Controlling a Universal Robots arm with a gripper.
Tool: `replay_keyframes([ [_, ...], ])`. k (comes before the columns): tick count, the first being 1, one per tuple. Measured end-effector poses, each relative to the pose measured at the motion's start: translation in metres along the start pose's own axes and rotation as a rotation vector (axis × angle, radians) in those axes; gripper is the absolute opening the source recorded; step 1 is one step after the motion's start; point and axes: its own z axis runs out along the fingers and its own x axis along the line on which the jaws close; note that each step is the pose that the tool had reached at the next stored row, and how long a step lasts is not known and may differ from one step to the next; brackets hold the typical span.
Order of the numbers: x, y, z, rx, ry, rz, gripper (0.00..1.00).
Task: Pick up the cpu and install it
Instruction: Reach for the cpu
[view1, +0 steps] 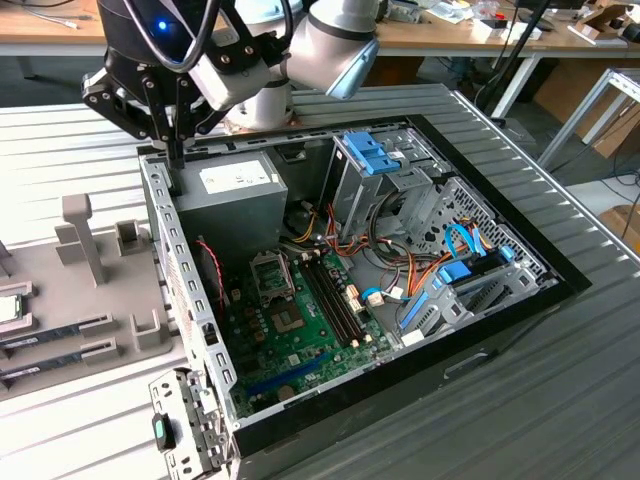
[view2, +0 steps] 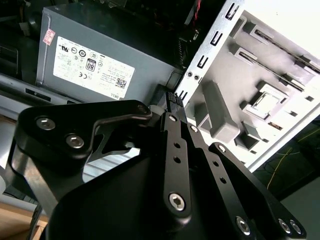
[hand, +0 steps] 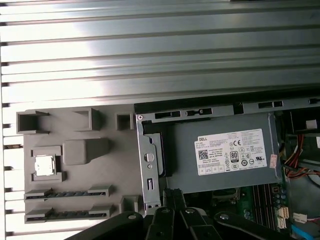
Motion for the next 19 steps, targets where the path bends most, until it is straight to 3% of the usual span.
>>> replay_keyframes([
  [19, 0.0073, -0.0005, -0.0002, -0.0001, 0.0, 0.0, 0.11],
])
